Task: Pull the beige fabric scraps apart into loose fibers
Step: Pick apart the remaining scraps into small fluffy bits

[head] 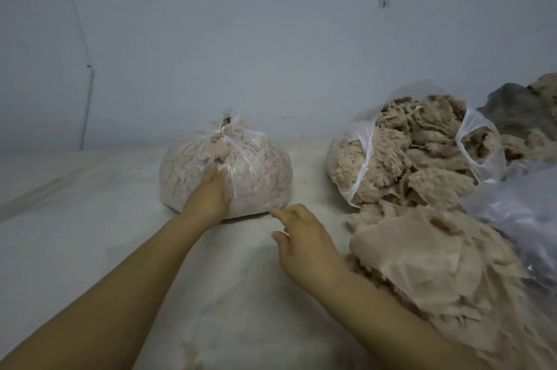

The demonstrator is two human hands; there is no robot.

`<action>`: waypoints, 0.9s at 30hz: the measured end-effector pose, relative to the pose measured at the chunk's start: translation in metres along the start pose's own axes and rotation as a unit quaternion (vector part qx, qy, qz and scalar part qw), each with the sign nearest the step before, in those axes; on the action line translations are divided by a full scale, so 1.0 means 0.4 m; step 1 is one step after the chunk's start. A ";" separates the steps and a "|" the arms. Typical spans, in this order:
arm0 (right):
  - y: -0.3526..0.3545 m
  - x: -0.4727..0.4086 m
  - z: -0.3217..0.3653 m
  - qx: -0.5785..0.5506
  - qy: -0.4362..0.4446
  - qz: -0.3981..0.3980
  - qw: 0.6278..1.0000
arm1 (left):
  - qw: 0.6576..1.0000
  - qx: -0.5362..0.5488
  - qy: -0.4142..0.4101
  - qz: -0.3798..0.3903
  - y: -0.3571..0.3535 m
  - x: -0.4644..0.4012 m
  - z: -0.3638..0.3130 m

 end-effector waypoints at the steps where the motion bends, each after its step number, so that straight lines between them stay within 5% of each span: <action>1: -0.019 -0.037 -0.008 -0.010 -0.016 0.009 1.000 | 1.000 0.003 0.005 -0.020 0.006 -0.023 0.006; 4: -0.075 -0.148 -0.035 -0.051 -0.079 0.034 0.995 | 0.996 0.015 0.028 -0.087 0.030 -0.090 0.025; 9: -0.152 -0.232 -0.044 -0.096 -0.101 0.049 0.989 | 0.995 0.016 0.079 -0.061 0.012 -0.141 0.060; 15: -0.095 -0.233 0.008 -0.123 -0.013 -0.054 0.991 | 0.999 0.002 -0.032 -0.037 -0.046 0.028 0.011; 23: -0.084 -0.193 0.039 -0.118 -0.022 -0.034 0.992 | 0.983 -0.011 -0.178 0.050 -0.081 0.256 -0.131; 27: -0.066 -0.166 0.000 -0.073 -0.063 -0.013 0.995 | 0.979 0.105 -0.149 -0.090 0.053 0.267 -0.125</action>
Point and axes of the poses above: each hand's wrist, its own x-axis away from the middle knuckle, its own y-axis out of the back of the hand, z = x × y, the point moved 8 cm from there along -x, towards the middle knuckle
